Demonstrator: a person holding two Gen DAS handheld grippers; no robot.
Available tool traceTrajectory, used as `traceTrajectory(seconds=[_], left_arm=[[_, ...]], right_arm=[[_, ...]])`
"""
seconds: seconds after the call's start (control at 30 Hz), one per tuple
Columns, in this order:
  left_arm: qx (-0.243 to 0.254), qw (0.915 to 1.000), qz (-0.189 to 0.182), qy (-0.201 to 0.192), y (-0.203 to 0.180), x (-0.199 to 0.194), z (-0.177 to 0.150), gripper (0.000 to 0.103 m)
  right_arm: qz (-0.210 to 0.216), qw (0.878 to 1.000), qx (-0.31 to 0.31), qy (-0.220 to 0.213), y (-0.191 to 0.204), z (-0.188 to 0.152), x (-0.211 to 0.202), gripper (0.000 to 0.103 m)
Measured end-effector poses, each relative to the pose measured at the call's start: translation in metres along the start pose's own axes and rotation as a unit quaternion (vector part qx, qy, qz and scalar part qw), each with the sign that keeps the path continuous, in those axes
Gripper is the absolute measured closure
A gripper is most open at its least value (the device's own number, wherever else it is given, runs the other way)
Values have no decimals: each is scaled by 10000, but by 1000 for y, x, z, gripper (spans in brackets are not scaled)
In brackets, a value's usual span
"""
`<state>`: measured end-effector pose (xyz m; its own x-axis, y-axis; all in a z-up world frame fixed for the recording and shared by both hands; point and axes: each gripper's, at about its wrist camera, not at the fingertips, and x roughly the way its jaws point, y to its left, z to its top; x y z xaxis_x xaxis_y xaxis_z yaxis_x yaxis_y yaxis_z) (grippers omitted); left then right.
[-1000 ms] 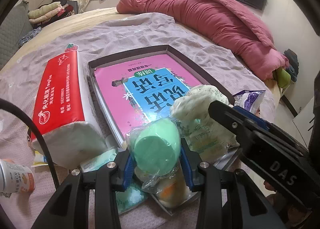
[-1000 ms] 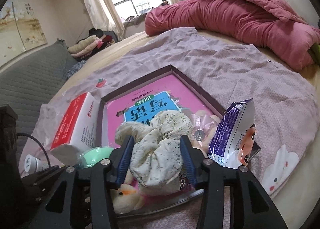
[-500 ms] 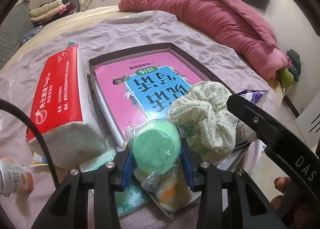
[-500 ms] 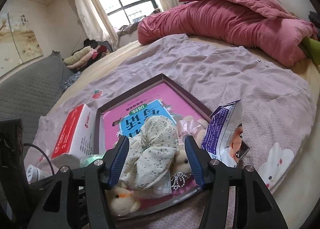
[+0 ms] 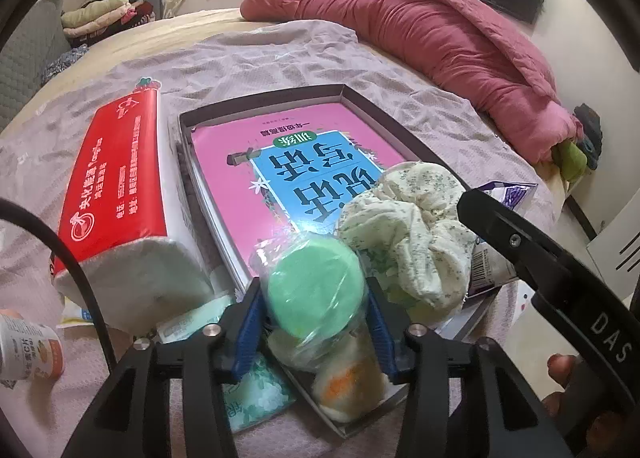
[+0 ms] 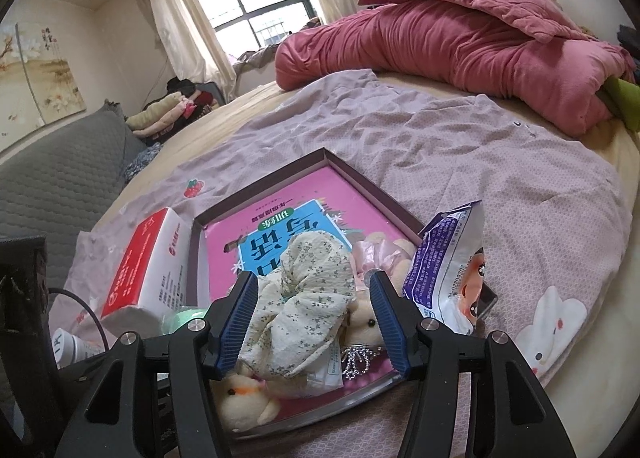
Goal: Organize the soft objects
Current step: 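Lower the floral scrunchie and green sponge onto the book and open both tools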
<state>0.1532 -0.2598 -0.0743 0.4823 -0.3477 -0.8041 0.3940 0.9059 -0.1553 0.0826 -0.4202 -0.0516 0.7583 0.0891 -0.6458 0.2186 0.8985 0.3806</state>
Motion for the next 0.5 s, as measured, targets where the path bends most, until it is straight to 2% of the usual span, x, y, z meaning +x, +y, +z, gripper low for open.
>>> traceTrajectory(seconds=[0.13, 0.5], left_arm=[[-53, 10000, -66, -4, 2, -2, -1, 52], [-111, 9995, -280, -41, 0, -10, -2, 48]], right_arm=[[-5, 10000, 3, -7, -1, 1, -1, 35], [-4, 10000, 62, -41, -3, 3, -4, 33]])
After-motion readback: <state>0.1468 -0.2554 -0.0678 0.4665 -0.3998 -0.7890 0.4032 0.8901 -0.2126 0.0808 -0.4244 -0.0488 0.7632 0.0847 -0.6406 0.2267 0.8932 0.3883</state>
